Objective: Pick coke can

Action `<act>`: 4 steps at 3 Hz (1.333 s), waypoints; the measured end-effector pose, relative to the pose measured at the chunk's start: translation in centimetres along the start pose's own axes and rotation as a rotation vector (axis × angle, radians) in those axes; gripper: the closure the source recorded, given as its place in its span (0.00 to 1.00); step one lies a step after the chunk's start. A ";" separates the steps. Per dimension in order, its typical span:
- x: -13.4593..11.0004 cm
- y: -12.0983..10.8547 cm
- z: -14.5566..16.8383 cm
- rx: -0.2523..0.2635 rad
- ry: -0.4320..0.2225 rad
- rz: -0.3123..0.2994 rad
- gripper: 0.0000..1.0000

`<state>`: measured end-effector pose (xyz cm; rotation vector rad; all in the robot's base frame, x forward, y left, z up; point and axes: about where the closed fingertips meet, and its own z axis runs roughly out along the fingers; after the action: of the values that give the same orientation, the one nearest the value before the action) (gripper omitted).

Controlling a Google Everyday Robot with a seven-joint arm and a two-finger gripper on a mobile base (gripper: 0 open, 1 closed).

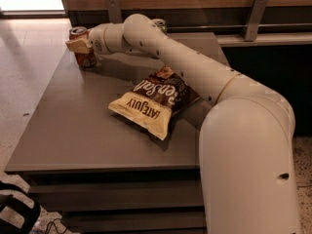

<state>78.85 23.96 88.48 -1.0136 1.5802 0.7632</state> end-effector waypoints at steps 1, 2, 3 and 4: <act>-1.3 0.2 -0.3 -0.055 -0.042 -0.006 1.00; -4.1 0.3 -1.5 -0.116 -0.092 -0.040 1.00; -6.7 0.5 -3.2 -0.132 -0.113 -0.085 1.00; -9.0 0.8 -4.9 -0.129 -0.112 -0.132 1.00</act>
Offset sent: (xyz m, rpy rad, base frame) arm -0.0096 -0.0156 0.0830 0.1141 -0.0975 0.1972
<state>76.74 22.02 98.34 -1.1365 1.3682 0.8244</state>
